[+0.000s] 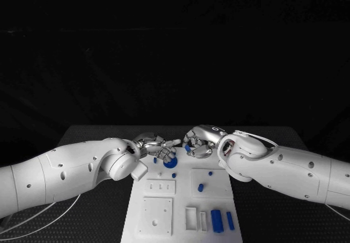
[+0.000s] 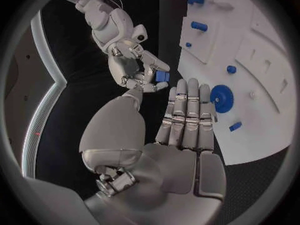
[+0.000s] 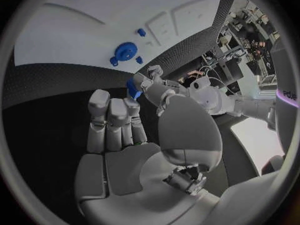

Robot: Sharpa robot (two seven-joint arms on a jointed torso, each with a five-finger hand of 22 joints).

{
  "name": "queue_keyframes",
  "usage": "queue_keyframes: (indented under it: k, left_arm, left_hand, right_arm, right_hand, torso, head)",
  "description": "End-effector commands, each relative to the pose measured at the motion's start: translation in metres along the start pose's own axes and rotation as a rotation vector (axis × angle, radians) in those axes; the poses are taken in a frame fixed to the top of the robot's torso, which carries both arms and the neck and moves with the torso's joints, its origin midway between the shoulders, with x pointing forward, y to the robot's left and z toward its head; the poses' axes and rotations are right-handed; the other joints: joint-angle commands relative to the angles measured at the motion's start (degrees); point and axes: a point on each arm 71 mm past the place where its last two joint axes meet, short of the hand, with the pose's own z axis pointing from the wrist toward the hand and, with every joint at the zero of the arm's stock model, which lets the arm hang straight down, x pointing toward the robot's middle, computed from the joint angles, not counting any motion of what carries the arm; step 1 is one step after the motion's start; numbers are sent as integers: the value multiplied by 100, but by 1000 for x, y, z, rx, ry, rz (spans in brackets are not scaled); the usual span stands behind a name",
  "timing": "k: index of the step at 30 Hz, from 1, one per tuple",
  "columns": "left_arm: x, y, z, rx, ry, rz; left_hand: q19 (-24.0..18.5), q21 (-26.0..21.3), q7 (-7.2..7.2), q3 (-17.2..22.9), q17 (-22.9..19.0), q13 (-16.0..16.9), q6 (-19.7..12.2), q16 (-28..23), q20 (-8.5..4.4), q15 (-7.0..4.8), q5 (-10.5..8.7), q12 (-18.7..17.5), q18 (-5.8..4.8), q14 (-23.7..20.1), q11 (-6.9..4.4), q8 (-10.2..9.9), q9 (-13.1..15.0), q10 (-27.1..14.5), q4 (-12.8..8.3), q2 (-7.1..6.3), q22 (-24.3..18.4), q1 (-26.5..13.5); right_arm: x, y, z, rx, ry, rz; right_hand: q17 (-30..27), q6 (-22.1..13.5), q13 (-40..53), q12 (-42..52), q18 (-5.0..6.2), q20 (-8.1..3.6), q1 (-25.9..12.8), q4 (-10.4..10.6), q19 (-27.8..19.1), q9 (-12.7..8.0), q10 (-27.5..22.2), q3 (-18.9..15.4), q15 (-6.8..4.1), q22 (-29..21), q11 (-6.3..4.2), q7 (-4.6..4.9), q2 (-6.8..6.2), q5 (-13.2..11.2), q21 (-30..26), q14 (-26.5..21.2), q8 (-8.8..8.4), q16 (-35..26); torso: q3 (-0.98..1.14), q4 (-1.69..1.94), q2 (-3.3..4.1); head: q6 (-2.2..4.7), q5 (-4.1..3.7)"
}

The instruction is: Assemble the parts on the task board

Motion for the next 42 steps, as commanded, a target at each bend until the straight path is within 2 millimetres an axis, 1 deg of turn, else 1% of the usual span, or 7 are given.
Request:
queue_keyframes:
  k: [1, 5, 11, 26, 31, 38, 42]
  left_arm:
    - [6, -1, 1, -17, 19, 20]
    - [10, -1, 1, -24, 37, 30]
    - [15, -2, 3, -35, 41, 33]
    - [16, -3, 4, -42, 28, 29]
    - [17, -3, 4, -39, 39, 24]
    - [19, -4, 4, -33, 46, 12]
    - [19, -4, 3, -31, 43, 11]
  left_hand:
    - [-39, 18, 1, 40, 10, 13, 54, 39, 8, -14, -19, -35, 50, -41, -1, 11, 10, 44, 0, 18, 125, -72]
    - [-50, 35, -24, 65, 24, 30, 108, 53, 6, -18, -19, -18, 52, -35, -26, 42, 25, 87, -6, 42, 128, -121]
    - [-66, 55, -42, 69, 40, 44, 133, 67, 0, -24, -19, -12, 52, -37, -41, 56, 32, 111, -17, 81, 130, -94]
    - [-107, 86, -13, 0, 53, 48, 73, 65, 10, -11, -19, -46, 44, -73, -14, 19, 17, 73, -18, 157, 129, 33]
    - [-132, 120, -19, -82, 68, 64, 88, 78, 9, -15, -14, -50, 44, -72, -20, 25, 21, 86, -37, 306, 130, 268]
    - [-183, 185, -35, -364, 74, 101, 143, 85, 7, -17, -7, -59, 22, -71, -43, 23, 8, 117, -27, 626, 121, 808]
    - [-204, 205, -43, -462, 71, 117, 168, 84, 5, -19, -6, -65, 17, -71, -54, 19, -2, 132, -47, 760, 118, 1099]
  right_arm:
    - [0, 3, 2, 13, -12, -33]
    - [1, 8, 3, 3, -10, -32]
    - [2, 19, 5, -20, -8, -28]
    - [5, 31, 5, -45, 1, -26]
    - [6, 33, 7, -48, 7, -27]
    - [8, 34, 9, -50, 17, -24]
    - [8, 33, 9, -47, 19, -25]
  right_hand:
    - [-6, 319, -5, 4, 208, 11, 14, 5, 45, 67, 56, 45, -29, 57, -5, 160, -48, -7, 25, 21, 89, -18]
    - [-7, 322, -5, 3, 208, 11, 15, 11, 51, 66, 60, 72, -29, 56, -6, 159, -60, -7, 25, 25, 89, -19]
    - [-7, 328, -5, 2, 208, 12, 15, 19, 59, 66, 65, 104, -30, 54, -8, 157, -78, -7, 26, 29, 90, -18]
    - [-6, 332, -4, 1, 208, 12, 15, 27, 67, 65, 71, 139, -32, 53, -9, 156, -96, -7, 27, 33, 90, -17]
    - [-7, 336, -3, 1, 208, 12, 17, 33, 71, 65, 74, 164, -33, 52, -11, 154, -110, -7, 27, 34, 91, -19]
    - [-7, 337, -3, 1, 208, 12, 16, 36, 73, 65, 76, 175, -33, 52, -11, 154, -117, -7, 27, 35, 91, -19]
    - [-7, 337, -3, 1, 208, 12, 16, 38, 73, 64, 77, 180, -34, 52, -11, 154, -120, -7, 26, 35, 91, -20]
  torso:
    - [-5, 2, 2]
    - [1, -9, 3]
    - [5, -3, 1]
    - [0, 0, -2]
    - [-1, 2, -1]
    - [-1, 3, -1]
    - [-5, 0, -1]
  head:
    - [1, -13]
    - [-5, -8]
    - [-11, -13]
    - [-8, -8]
    - [-12, -14]
    - [-37, -13]
    - [-32, -14]
